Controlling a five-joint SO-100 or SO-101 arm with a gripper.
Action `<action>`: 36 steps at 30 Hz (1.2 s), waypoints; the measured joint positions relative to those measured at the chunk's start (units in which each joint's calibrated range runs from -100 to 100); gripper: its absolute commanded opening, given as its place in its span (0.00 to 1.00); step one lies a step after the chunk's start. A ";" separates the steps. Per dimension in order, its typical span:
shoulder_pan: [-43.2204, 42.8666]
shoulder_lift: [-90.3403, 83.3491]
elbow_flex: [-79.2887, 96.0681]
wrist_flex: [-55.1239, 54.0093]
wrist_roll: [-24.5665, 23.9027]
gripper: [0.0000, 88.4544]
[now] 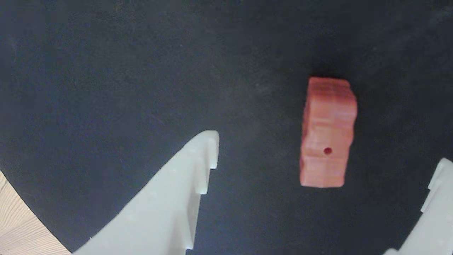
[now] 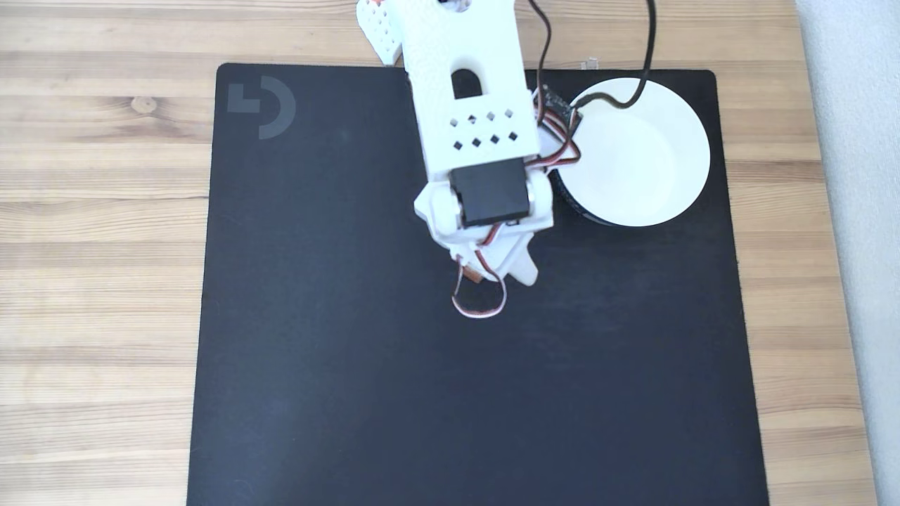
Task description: Pick up the toy and place it on the plate
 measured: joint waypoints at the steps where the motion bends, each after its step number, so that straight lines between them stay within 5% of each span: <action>1: 0.00 0.50 -0.09 0.00 0.00 0.49; 28: -0.33 11.82 -1.61 -7.09 0.05 0.49; 36: -0.50 11.74 -1.89 -8.78 0.26 0.23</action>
